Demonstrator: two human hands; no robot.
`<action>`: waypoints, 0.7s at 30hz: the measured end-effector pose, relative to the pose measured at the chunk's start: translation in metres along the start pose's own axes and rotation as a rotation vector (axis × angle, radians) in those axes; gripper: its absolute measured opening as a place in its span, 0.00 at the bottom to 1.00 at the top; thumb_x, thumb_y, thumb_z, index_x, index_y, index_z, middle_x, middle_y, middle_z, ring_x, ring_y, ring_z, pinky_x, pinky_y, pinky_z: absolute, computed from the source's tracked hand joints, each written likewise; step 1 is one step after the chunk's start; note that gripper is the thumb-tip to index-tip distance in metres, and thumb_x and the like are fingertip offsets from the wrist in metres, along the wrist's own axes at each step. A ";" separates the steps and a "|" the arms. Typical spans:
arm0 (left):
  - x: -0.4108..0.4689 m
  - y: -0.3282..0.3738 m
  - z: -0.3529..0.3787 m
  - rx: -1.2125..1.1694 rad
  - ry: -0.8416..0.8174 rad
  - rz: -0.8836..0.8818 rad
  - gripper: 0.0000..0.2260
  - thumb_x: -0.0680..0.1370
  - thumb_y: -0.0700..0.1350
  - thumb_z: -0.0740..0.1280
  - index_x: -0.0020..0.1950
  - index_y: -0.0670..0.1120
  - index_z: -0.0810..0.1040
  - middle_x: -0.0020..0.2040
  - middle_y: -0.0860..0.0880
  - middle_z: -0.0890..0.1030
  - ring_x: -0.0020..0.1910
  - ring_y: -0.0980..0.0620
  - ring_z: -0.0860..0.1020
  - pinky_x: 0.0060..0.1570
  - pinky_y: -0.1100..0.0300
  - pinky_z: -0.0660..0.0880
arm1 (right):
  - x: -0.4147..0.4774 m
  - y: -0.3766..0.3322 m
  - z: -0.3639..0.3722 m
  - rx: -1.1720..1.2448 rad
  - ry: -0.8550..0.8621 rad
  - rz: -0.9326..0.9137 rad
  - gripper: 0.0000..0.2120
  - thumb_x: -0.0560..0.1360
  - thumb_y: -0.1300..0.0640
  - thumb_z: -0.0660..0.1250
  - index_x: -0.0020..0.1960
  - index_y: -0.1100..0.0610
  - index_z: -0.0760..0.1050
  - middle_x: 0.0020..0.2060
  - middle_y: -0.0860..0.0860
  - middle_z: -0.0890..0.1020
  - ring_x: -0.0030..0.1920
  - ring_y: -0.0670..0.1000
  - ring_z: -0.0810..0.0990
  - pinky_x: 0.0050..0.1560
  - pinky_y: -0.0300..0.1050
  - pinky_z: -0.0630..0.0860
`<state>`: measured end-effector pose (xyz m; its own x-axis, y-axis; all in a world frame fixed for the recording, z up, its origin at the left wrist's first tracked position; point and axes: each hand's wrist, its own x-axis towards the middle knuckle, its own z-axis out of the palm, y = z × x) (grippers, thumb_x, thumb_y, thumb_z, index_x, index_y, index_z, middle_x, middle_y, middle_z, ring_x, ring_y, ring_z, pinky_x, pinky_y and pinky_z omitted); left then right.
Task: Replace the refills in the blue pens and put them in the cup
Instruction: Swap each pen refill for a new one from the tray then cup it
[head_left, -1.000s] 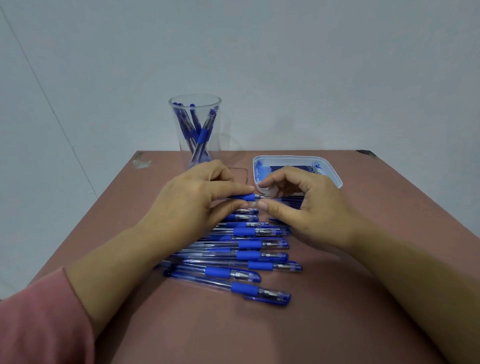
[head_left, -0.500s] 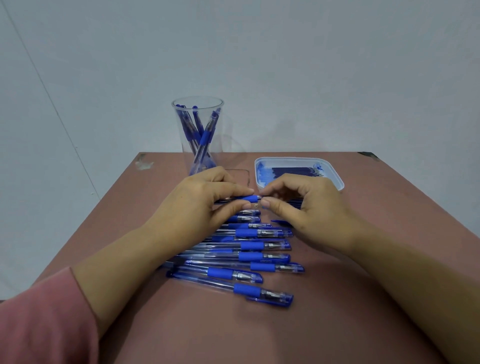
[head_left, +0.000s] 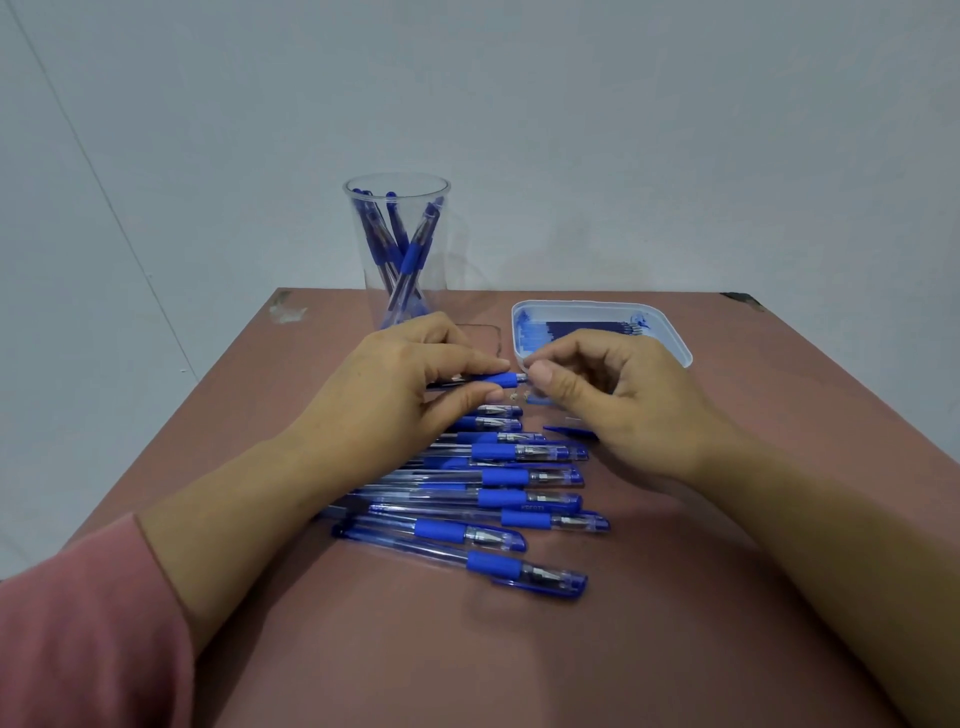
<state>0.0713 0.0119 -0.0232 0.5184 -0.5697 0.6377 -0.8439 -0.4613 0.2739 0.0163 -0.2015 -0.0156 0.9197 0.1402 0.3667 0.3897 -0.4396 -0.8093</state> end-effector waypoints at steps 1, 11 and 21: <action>0.000 0.000 0.000 0.002 -0.001 0.001 0.15 0.75 0.57 0.65 0.58 0.54 0.82 0.43 0.58 0.75 0.40 0.60 0.75 0.40 0.71 0.71 | 0.001 0.000 0.000 -0.003 -0.003 0.013 0.09 0.71 0.43 0.67 0.45 0.47 0.81 0.40 0.49 0.84 0.45 0.51 0.83 0.49 0.45 0.80; 0.000 0.002 0.001 -0.028 -0.026 -0.065 0.14 0.76 0.56 0.64 0.58 0.55 0.82 0.41 0.58 0.76 0.40 0.58 0.75 0.39 0.70 0.70 | 0.003 0.003 -0.004 -0.156 0.015 -0.145 0.12 0.72 0.59 0.73 0.45 0.41 0.78 0.43 0.40 0.83 0.47 0.43 0.82 0.49 0.34 0.76; 0.000 -0.006 -0.002 0.029 -0.034 -0.106 0.13 0.75 0.52 0.70 0.57 0.52 0.83 0.43 0.56 0.77 0.41 0.58 0.76 0.42 0.55 0.77 | 0.011 0.021 -0.019 -0.391 0.013 -0.081 0.15 0.76 0.60 0.68 0.45 0.37 0.74 0.43 0.35 0.79 0.48 0.37 0.77 0.48 0.28 0.71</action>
<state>0.0758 0.0159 -0.0226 0.6094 -0.5388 0.5816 -0.7799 -0.5394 0.3175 0.0334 -0.2265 -0.0200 0.8853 0.1782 0.4295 0.4108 -0.7326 -0.5428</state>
